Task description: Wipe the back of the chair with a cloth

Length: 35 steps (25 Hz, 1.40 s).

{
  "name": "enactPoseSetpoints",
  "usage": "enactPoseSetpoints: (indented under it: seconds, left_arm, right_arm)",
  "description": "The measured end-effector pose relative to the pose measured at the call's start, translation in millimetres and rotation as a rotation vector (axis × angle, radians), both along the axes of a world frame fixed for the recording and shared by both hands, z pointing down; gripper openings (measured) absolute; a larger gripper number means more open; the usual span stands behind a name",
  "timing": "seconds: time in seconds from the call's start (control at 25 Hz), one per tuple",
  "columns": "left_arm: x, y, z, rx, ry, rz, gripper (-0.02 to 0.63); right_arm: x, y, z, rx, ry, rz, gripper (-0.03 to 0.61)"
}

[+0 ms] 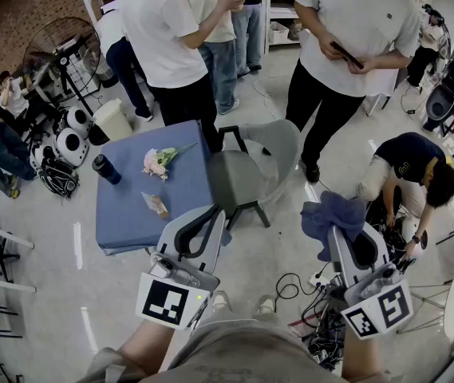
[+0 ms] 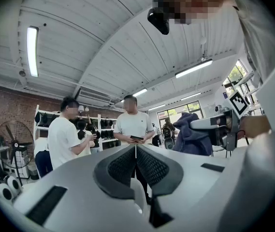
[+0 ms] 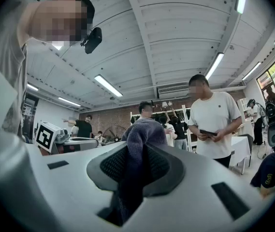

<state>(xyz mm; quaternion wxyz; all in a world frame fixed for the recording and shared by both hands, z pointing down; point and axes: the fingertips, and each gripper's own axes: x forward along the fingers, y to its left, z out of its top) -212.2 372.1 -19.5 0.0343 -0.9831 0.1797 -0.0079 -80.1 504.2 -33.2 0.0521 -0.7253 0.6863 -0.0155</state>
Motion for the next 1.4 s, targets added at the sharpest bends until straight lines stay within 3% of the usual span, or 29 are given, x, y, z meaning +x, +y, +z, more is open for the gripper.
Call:
enactPoseSetpoints:
  seconds: [0.24,0.88,1.0,1.16,1.2,1.28,1.4]
  left_arm:
    - [9,4,0,0.023,0.001,-0.006,0.023]
    - [55,47,14,0.021,-0.022,-0.046,0.023]
    - [66,58,14,0.058,-0.019,-0.052,0.023]
    - [69,59,13,0.064,-0.002,-0.115,0.025]
    - [68,56,15,0.053,-0.003,-0.131,0.031]
    - [67,49,19,0.036,-0.008,-0.14,0.142]
    - [71,45,21,0.03,-0.005,-0.137,0.153]
  right_arm:
    - [9,5,-3,0.031,-0.04,-0.011,0.084]
    - [54,35,18,0.009,-0.053,-0.078,0.084]
    - [65,44,21,0.003,-0.052,-0.099,0.084]
    - [74,46,25,0.003,-0.061,-0.114,0.084]
    - [75,45,27,0.002,-0.066,-0.117,0.084]
    - [76,41,31,0.0,-0.072,-0.123,0.086]
    - [83,37,36,-0.002,-0.076,-0.124,0.084]
